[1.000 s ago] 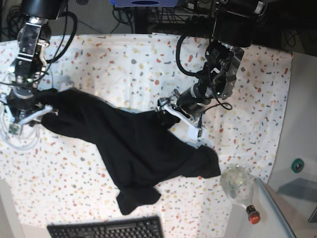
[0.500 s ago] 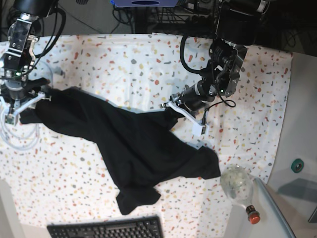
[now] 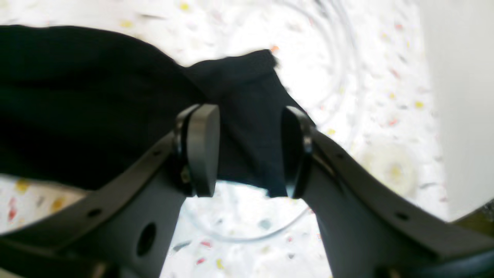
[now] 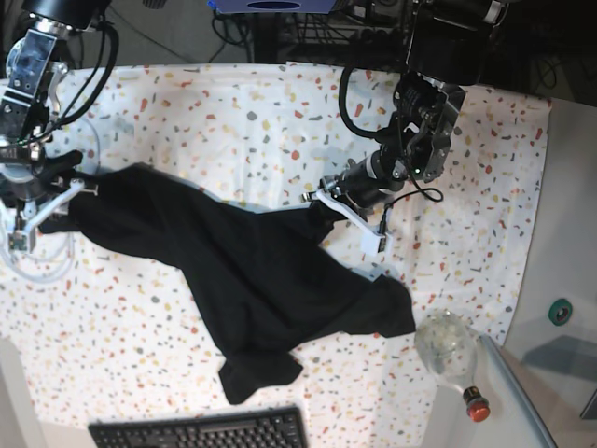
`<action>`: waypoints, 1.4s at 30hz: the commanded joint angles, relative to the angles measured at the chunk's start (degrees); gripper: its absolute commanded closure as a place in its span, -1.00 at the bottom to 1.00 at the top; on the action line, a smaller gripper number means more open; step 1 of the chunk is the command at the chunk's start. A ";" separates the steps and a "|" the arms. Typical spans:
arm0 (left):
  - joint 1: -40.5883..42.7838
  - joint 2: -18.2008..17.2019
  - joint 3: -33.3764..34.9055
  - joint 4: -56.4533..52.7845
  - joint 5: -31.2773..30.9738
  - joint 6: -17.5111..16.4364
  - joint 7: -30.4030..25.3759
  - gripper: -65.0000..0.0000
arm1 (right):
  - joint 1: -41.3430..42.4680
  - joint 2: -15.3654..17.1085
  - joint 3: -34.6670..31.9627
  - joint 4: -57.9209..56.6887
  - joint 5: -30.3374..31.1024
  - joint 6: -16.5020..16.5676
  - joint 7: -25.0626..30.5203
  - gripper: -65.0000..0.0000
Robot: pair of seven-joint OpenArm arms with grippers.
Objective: Layout the t-shirt on the table in an organized manner, then fold the t-shirt properly
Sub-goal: 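Pull the shirt apart with both grippers, stretching it across the table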
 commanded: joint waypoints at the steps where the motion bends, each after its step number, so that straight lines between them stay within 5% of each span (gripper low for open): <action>1: -0.93 0.00 -0.23 0.98 -0.58 -0.18 -0.92 1.00 | 1.53 0.50 0.40 -0.50 -0.04 -0.39 0.84 0.23; 22: -0.85 -0.08 -0.32 0.81 -0.58 -0.18 -0.83 1.00 | 3.99 2.26 0.58 -11.22 -0.13 -0.30 0.66 0.27; 24: -0.85 -0.08 -0.32 0.81 -0.58 -0.18 -0.83 1.00 | 3.90 2.26 0.58 -10.78 -0.13 -0.13 0.66 0.50; 26: -0.85 -0.08 -0.32 1.07 -0.58 -0.18 -0.83 1.00 | 3.72 2.26 0.58 -9.55 -0.13 0.05 0.66 1.00; 27: -0.85 -0.08 -0.32 1.16 -0.58 -0.18 -0.83 1.00 | 3.64 2.17 0.58 -8.50 -0.13 0.05 0.66 1.00; 34: 1.26 -5.01 -0.41 9.86 -0.58 0.43 -0.74 1.00 | 0.82 1.20 0.40 2.49 -0.04 0.05 -4.70 1.00; 38: 2.67 -8.79 -0.41 17.86 -0.58 6.15 2.77 1.00 | -0.06 0.50 0.05 5.22 -0.04 0.05 -7.43 1.00; 42: 2.32 -10.63 -0.59 22.61 -0.58 6.76 4.71 1.00 | 2.05 0.41 0.14 2.40 0.05 0.05 -6.81 1.00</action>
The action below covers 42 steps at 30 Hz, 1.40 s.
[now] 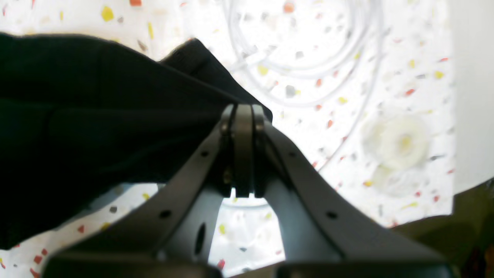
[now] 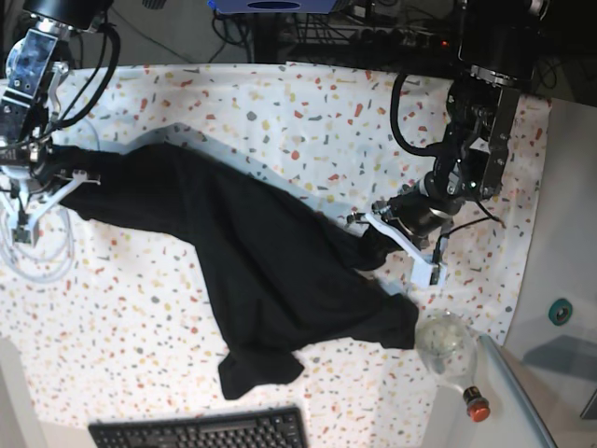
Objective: Layout the t-shirt on the table in an organized manner, then fold the t-shirt properly
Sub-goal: 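Pull the shirt apart with both grippers, stretching it across the table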
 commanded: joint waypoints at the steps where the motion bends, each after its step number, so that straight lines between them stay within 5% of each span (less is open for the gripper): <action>1: -1.20 -0.54 -0.48 1.96 -0.58 -0.34 -1.20 1.00 | 2.39 0.69 0.29 1.07 -0.21 -0.24 2.09 1.00; 7: -4.01 -2.03 -4.08 8.46 -0.58 -0.34 -0.32 1.00 | 9.24 1.66 0.38 3.27 -0.39 -0.24 -0.81 1.00; 16: -12.19 2.01 -17.18 11.45 -0.49 -0.34 14.98 1.00 | 24.45 6.76 0.38 -13.44 -0.57 -0.76 -1.69 1.00; 19: -11.49 1.57 -17.62 11.81 -0.49 -0.34 15.33 1.00 | 29.20 8.17 0.38 -21.61 -0.57 -1.03 -0.29 1.00; 24: -7.80 1.49 -17.00 11.19 -0.41 -0.34 15.33 1.00 | 32.80 9.22 -0.15 -32.16 -0.57 -6.21 4.64 1.00; 31: 1.00 2.80 -17.09 11.37 9.79 -0.43 14.98 1.00 | 33.51 9.31 -0.06 -39.55 -0.57 -4.37 5.96 1.00; 35: 3.55 2.80 -17.09 11.37 10.76 -0.43 14.89 1.00 | 30.69 9.13 1.70 -34.80 -0.39 3.63 6.22 0.05; 42: 4.42 1.31 -17.71 11.37 11.02 -0.51 11.99 1.00 | 18.91 4.47 6.53 -15.90 -0.30 5.65 1.03 -0.05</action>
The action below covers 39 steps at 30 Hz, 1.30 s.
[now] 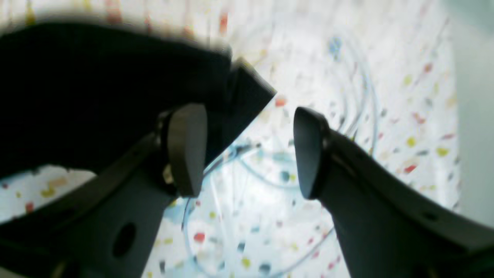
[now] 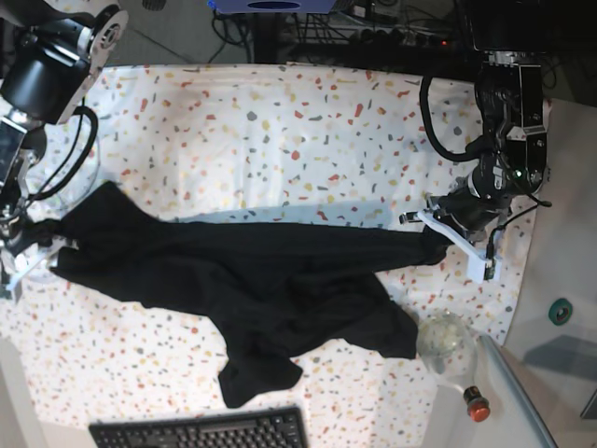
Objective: Layout the t-shirt on the table in an organized manner, then fold the t-shirt properly
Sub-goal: 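Pull the shirt apart with both grippers, stretching it across the table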
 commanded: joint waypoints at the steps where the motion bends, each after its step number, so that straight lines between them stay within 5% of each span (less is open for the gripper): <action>1: -0.60 -1.75 -0.31 0.92 -0.26 -0.36 -1.41 1.00 | 0.79 -0.19 1.12 1.39 0.24 0.30 0.24 -0.05; 8: -1.48 -3.86 -7.61 0.48 0.01 -0.45 -1.59 1.00 | -8.09 -4.67 2.53 8.51 0.33 0.74 -0.38 -0.05; 16: -2.45 -5.27 -8.22 0.30 0.01 -0.45 -1.59 1.00 | -13.01 -10.12 2.09 13.96 0.33 9.53 -2.22 -0.05; 24: -3.50 -7.47 -7.43 -2.07 -0.08 -0.45 -1.50 1.00 | -17.14 -9.51 -2.48 12.12 0.24 10.15 -2.13 -0.05; 29: -3.24 -7.12 -5.41 -2.34 -0.17 -0.45 -1.67 1.00 | -17.23 -8.80 -8.02 9.92 0.24 9.97 2.70 -0.05; 39: -3.15 -7.38 -5.94 -2.25 -0.08 -0.45 -1.67 1.00 | -12.31 -4.67 -8.11 -3.80 0.07 9.80 11.67 -0.05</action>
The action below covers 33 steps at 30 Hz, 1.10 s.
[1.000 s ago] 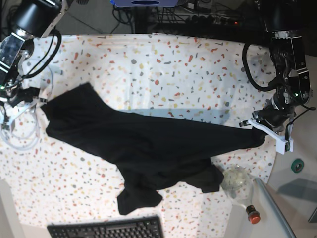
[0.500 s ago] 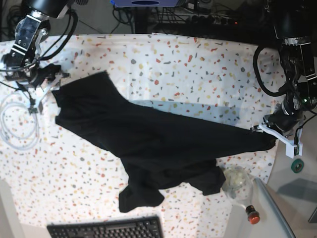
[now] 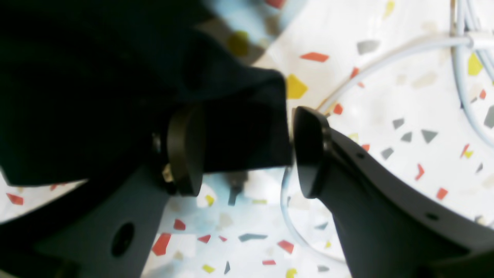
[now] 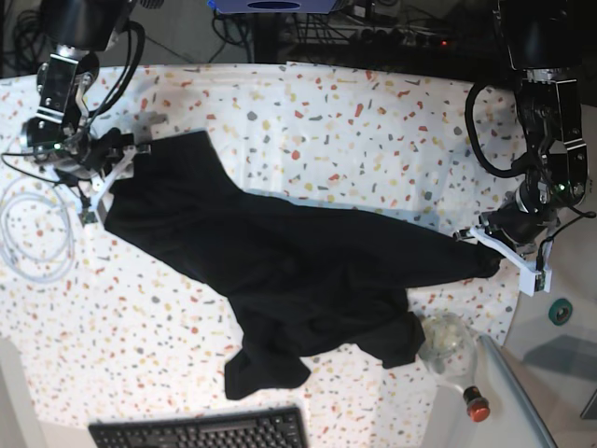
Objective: Layout the t-shirt on the table in an organized manner, then fold the t-shirt properly
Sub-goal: 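Pull the shirt apart with both grippers, stretching it across the table, then lift the stretched shirt with both grippers and fling it flat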
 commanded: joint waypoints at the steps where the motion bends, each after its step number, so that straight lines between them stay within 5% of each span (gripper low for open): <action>1: -0.62 -1.06 -0.52 0.79 -0.12 -0.08 -1.13 1.00 | 1.53 0.40 -0.05 -0.41 0.68 -0.11 2.28 -0.05; 17: -0.62 -0.89 -0.34 0.53 -0.12 -0.08 -1.13 1.00 | 1.53 1.28 -0.31 -7.80 0.68 0.25 4.47 -0.03; 19: -0.62 -0.89 -0.43 0.53 -0.12 -0.08 -1.13 1.00 | 1.35 1.28 -0.31 -8.06 0.68 0.25 4.39 0.18; 22: -0.62 -0.89 -0.16 0.53 -0.12 -0.08 -1.13 1.00 | 0.83 1.28 -0.31 -7.80 0.68 0.33 2.63 0.92; 23: -0.62 -0.89 -0.08 0.53 -0.04 -0.08 -1.13 1.00 | 0.65 1.28 -0.31 -7.10 0.68 0.33 1.13 1.00; 33: 4.66 -0.98 0.01 11.69 -0.04 -0.08 -0.60 1.00 | -10.25 1.10 0.13 24.03 0.86 0.33 -10.38 1.00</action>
